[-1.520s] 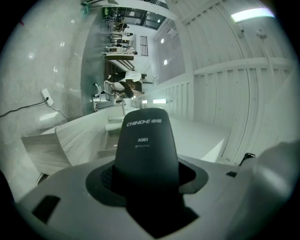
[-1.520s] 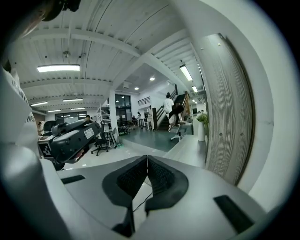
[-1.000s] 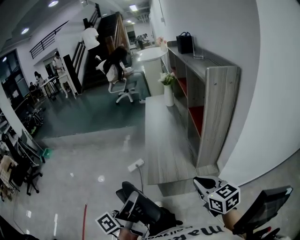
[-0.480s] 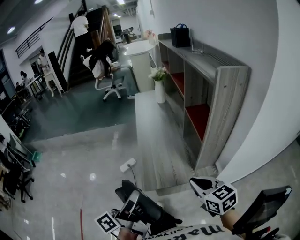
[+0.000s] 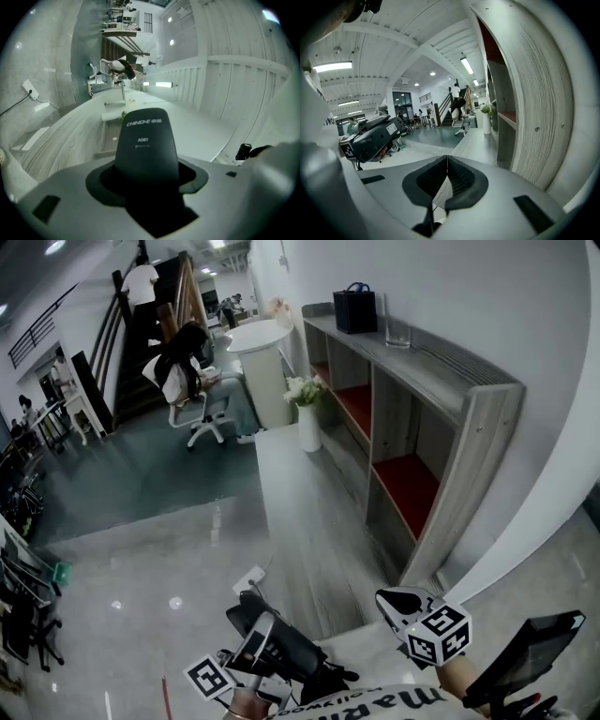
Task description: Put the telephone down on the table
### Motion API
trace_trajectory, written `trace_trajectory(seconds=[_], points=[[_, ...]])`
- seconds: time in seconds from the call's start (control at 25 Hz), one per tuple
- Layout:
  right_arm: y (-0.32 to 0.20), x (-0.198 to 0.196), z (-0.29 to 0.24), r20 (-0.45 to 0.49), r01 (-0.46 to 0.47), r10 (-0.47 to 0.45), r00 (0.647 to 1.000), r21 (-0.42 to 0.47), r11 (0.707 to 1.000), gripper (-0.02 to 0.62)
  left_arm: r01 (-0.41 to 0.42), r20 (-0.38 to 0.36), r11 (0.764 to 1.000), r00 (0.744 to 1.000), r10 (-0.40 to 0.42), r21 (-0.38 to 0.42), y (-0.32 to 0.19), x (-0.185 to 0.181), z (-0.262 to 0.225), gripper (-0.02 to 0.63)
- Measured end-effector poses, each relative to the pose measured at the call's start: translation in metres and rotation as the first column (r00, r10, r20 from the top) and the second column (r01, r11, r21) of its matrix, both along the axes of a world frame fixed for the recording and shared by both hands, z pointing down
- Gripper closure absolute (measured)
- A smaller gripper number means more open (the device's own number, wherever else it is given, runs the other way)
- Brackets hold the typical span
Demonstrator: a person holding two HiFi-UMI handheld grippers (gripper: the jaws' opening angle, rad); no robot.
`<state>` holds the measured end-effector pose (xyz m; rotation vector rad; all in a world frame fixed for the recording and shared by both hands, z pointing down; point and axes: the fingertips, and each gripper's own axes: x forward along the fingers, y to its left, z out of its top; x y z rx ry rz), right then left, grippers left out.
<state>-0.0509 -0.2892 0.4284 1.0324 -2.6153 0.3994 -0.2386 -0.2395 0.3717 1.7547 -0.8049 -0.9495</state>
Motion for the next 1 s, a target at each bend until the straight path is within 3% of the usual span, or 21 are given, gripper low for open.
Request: trace_trajectory(seconds=[0.56,1.0], points=[[-0.065,-0.032,-0.032,0.006,-0.132,0.132,0.991,0.060,0.989,0.584,-0.137,0.045,0.989,0.990,0.134,0.063,-0.090,-0.036,-0.034,0.328],[-0.118,-0.052,-0.031,0.027,-0.232,0.231,0.973,0.083,0.969,0.583,-0.253,0.035,0.967,0.967,0.252,0.035,-0.166,-0.052,-0.028,0.328]])
